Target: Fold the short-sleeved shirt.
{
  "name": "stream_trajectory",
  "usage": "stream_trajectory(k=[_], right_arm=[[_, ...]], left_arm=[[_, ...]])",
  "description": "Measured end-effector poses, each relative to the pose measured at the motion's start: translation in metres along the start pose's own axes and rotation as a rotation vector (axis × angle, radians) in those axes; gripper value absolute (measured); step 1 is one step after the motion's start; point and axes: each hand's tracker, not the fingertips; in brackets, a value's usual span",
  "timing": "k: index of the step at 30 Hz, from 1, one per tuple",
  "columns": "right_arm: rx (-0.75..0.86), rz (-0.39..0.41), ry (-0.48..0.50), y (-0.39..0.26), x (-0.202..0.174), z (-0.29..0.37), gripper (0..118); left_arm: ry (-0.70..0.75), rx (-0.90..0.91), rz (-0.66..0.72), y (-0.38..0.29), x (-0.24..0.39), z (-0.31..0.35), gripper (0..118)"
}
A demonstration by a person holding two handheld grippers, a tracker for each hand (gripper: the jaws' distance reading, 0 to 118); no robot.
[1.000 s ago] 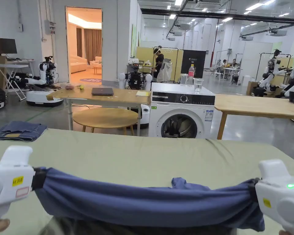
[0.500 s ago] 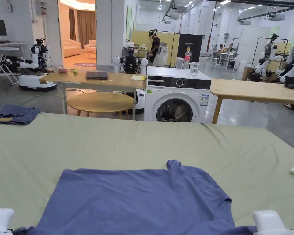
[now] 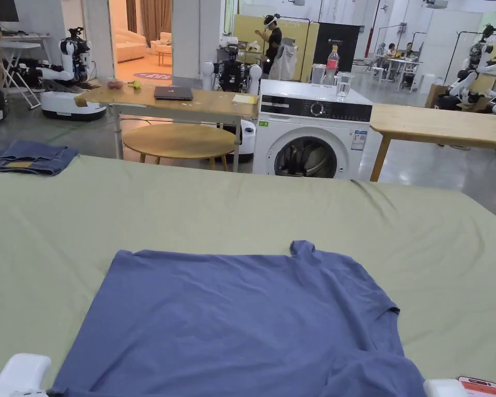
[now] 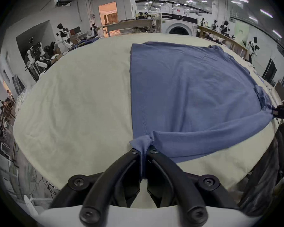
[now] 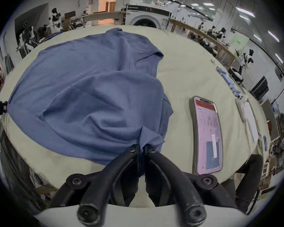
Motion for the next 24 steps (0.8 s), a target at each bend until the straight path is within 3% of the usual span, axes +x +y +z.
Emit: stream_trajectory(k=[2, 4, 5, 9, 13, 16, 17, 18, 19, 20, 22, 24], right_arm=[[0.029, 0.019, -0.059, 0.002, -0.005, 0.008, 32], [0.087, 0.01, -0.097, 0.006, -0.009, 0.021, 54], [0.13, -0.02, -0.085, 0.008, -0.01, 0.029, 55], [0.278, -0.147, 0.004, 0.026, -0.014, 0.055, 55], [0.422, -0.177, 0.019, 0.042, -0.03, 0.061, 55], [0.519, -0.197, 0.051, 0.05, -0.047, 0.064, 41], [0.554, -0.203, 0.059, 0.051, -0.053, 0.066, 11], [0.586, -0.197, 0.055, 0.052, -0.059, 0.067, 11], [0.604, -0.185, 0.047, 0.054, -0.064, 0.068, 2], [0.621, -0.17, 0.039, 0.055, -0.07, 0.069, 0], [0.659, -0.148, 0.056, 0.054, -0.077, 0.071, 0], [0.669, -0.127, 0.045, 0.055, -0.086, 0.072, 0]], left_arm=[[-0.003, 0.003, 0.013, 0.004, 0.0, 0.003, 12], [0.012, 0.001, 0.03, 0.009, -0.001, 0.011, 34], [0.009, 0.014, 0.046, 0.012, -0.002, 0.015, 39], [-0.091, 0.164, 0.15, 0.028, -0.002, 0.035, 40], [-0.082, 0.349, 0.115, 0.048, 0.018, 0.053, 40], [-0.068, 0.467, 0.098, 0.057, 0.037, 0.061, 40], [-0.067, 0.51, 0.096, 0.059, 0.044, 0.063, 40], [-0.057, 0.544, 0.091, 0.061, 0.05, 0.065, 40], [-0.043, 0.566, 0.085, 0.062, 0.056, 0.067, 39], [-0.023, 0.581, 0.067, 0.064, 0.062, 0.068, 31], [0.018, 0.586, 0.04, 0.066, 0.072, 0.068, 0], [0.031, 0.585, 0.032, 0.065, 0.079, 0.068, 0]])
